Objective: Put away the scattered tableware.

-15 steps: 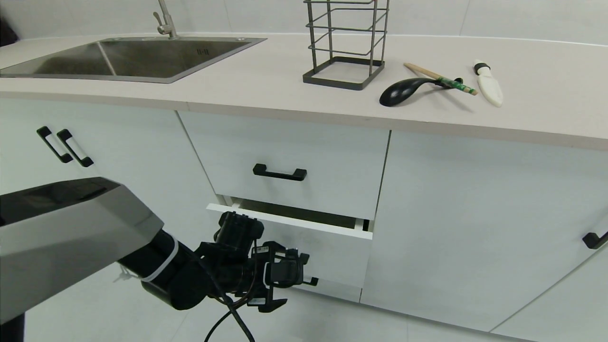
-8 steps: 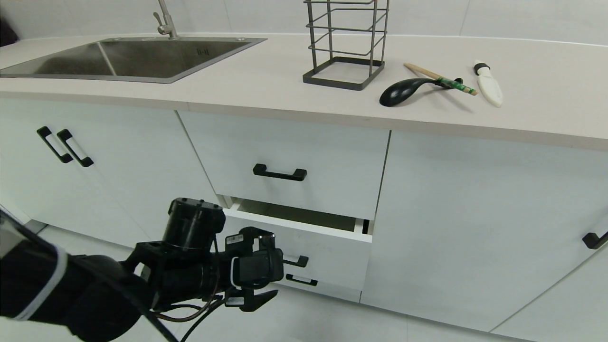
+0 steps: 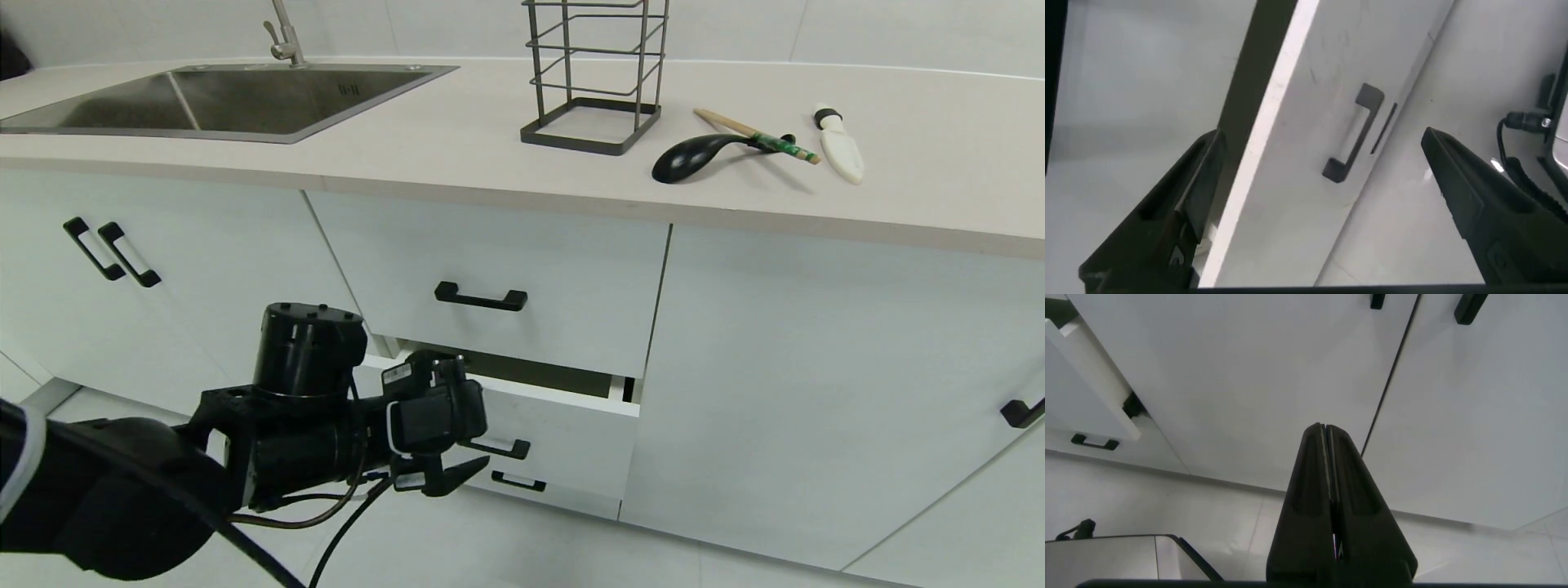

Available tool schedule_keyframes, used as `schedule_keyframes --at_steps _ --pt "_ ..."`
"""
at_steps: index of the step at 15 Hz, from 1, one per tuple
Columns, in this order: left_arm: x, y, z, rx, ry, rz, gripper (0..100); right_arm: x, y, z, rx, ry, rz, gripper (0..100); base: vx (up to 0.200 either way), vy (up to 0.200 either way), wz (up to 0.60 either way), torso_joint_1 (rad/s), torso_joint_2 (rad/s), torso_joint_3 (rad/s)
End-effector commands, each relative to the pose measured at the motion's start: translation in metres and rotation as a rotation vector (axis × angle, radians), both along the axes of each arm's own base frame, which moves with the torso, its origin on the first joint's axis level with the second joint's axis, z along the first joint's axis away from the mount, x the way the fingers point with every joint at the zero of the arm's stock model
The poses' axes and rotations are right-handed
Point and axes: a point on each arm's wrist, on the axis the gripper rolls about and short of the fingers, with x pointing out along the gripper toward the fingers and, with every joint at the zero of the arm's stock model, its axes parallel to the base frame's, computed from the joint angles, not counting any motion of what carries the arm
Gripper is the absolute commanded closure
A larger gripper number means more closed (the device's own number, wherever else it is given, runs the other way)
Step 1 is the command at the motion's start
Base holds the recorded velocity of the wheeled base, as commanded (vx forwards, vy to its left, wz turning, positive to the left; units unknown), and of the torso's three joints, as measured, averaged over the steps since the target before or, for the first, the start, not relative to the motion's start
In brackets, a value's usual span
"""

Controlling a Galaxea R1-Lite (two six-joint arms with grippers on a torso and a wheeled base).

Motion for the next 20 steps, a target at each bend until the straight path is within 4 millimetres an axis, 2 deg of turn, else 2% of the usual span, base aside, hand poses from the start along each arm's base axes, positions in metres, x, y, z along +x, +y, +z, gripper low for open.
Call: schedule_keyframes --at_steps 1,2,4,8,12,15,18,20 --pt "0.021 -0.011 -0.018 -0.010 0.030 0.008 0 0.000 0.000 0.000 0.000 0.001 0.001 100 0.000 0.000 0.00 0.000 0.00 0.000" --pt "0.028 -0.015 -0.027 -0.045 0.042 0.028 0 0.000 0.000 0.000 0.000 0.001 0.001 100 0.000 0.000 0.00 0.000 0.00 0.000" --pt "0.033 -0.016 -0.034 -0.046 0.043 0.030 0 0.000 0.000 0.000 0.000 0.001 0.001 100 0.000 0.000 0.00 0.000 0.00 0.000" --pt "0.037 -0.019 -0.042 -0.037 0.060 0.031 0 0.000 0.000 0.000 0.000 0.001 0.001 100 0.000 0.000 0.00 0.000 0.00 0.000" --pt "0.051 -0.024 -0.047 -0.006 0.034 0.008 0 0.000 0.000 0.000 0.000 0.001 0.001 100 0.000 0.000 0.00 0.000 0.00 0.000" --pt "0.056 -0.027 -0.062 0.051 0.048 -0.023 0 0.000 0.000 0.000 0.000 0.001 0.001 100 0.000 0.000 0.00 0.000 0.00 0.000" --pt "0.063 -0.030 -0.066 0.083 0.028 -0.049 0 0.000 0.000 0.000 0.000 0.001 0.001 100 0.000 0.000 0.00 0.000 0.00 0.000" --pt "0.060 -0.029 -0.067 0.090 0.061 -0.063 0 0.000 0.000 0.000 0.000 0.001 0.001 100 0.000 0.000 0.00 0.000 0.00 0.000"
